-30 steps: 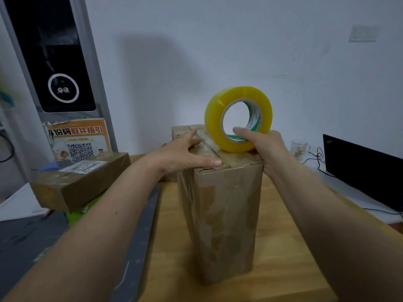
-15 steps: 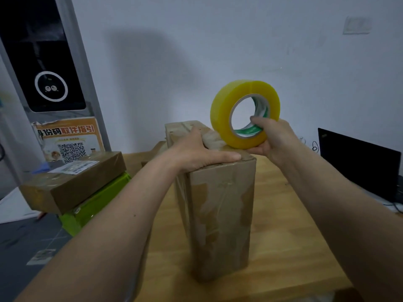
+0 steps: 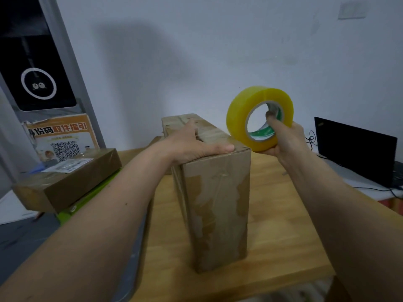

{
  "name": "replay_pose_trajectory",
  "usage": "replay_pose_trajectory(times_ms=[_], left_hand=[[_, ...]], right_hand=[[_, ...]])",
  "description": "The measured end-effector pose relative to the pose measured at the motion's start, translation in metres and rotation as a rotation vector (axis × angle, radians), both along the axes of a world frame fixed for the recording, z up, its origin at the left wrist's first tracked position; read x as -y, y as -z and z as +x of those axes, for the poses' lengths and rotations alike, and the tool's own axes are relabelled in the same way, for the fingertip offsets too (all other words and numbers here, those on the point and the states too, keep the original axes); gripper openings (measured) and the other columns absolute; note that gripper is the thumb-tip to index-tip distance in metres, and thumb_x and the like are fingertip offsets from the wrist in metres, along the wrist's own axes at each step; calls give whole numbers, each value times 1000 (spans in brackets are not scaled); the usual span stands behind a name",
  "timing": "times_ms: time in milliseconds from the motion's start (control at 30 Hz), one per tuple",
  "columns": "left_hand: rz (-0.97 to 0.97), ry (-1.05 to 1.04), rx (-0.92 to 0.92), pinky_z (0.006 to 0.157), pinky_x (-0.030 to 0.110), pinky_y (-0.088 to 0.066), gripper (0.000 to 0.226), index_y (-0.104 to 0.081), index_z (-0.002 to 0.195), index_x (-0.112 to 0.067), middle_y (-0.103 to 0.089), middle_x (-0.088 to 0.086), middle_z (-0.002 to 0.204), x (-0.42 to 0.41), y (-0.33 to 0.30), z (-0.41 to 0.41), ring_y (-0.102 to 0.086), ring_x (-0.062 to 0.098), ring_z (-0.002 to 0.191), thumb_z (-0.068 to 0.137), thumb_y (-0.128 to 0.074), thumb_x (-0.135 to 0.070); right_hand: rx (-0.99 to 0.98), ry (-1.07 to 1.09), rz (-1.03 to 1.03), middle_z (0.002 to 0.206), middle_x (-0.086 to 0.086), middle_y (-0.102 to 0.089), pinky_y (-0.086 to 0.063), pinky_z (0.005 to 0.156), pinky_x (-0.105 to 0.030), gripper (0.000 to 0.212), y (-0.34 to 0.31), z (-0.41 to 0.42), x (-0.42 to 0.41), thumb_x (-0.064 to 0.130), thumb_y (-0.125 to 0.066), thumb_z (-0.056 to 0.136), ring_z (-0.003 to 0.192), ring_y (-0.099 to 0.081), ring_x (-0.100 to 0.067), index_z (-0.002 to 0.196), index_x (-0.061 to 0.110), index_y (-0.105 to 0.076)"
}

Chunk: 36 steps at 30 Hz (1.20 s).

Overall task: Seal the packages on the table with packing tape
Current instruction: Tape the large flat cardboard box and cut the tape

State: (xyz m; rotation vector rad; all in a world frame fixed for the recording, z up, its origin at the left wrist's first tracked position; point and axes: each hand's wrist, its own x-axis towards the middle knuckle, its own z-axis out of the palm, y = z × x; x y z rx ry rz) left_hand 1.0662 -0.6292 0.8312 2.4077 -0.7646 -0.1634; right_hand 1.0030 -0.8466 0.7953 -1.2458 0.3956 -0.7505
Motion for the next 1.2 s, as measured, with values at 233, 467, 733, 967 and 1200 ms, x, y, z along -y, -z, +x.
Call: replay_pose_trajectory(times_ms=[233,467,733,967,1200], left_hand=[[188,27,90,118,45,-23,132,-21,154,-24,-25,-1,161,-1,-4,-10,-27,24,145,50,-39,-102],[66,-53,138,119,39,-15,47,-28,153,-35,-15,9,163,-9,1,-9,-12,28,149,106,-31,-37],[-813,-225,-579,61,31,-58,58,-68,107,-9,-76,9,90,-80,30,-9,-73,21,73,64,-79,-45],[-1122,-208,-685,63,31,-59,47,-77,99,-12,-75,13,102,-107,101,-15,-74,25,88,71,-74,-49],[-1082,-319,-785,81,46,-57,58,-54,138,-25,-66,11,125,-109,183,-29,-67,32,108,87,-60,-51]], right_hand=[[-58,-97,341,119,-18,-65,-59,63,-44,49,54,4,-14,29,-72,87,99,-67,-34,129,10,-54],[-136,-354,527,74,-4,-66,-52,64,-32,29,66,5,-51,39,-71,83,68,-63,-22,100,15,-69],[-166,-411,343,89,-12,-70,-52,72,-32,39,38,13,-102,44,-66,86,77,-64,-26,105,10,-68],[-186,-259,34,114,-8,-68,-50,98,-47,64,25,18,-133,49,-75,68,108,-63,-29,123,18,-60],[-240,-179,-313,93,-9,-65,-43,74,-34,32,60,11,-165,38,-65,88,91,-62,-26,102,9,-62]])
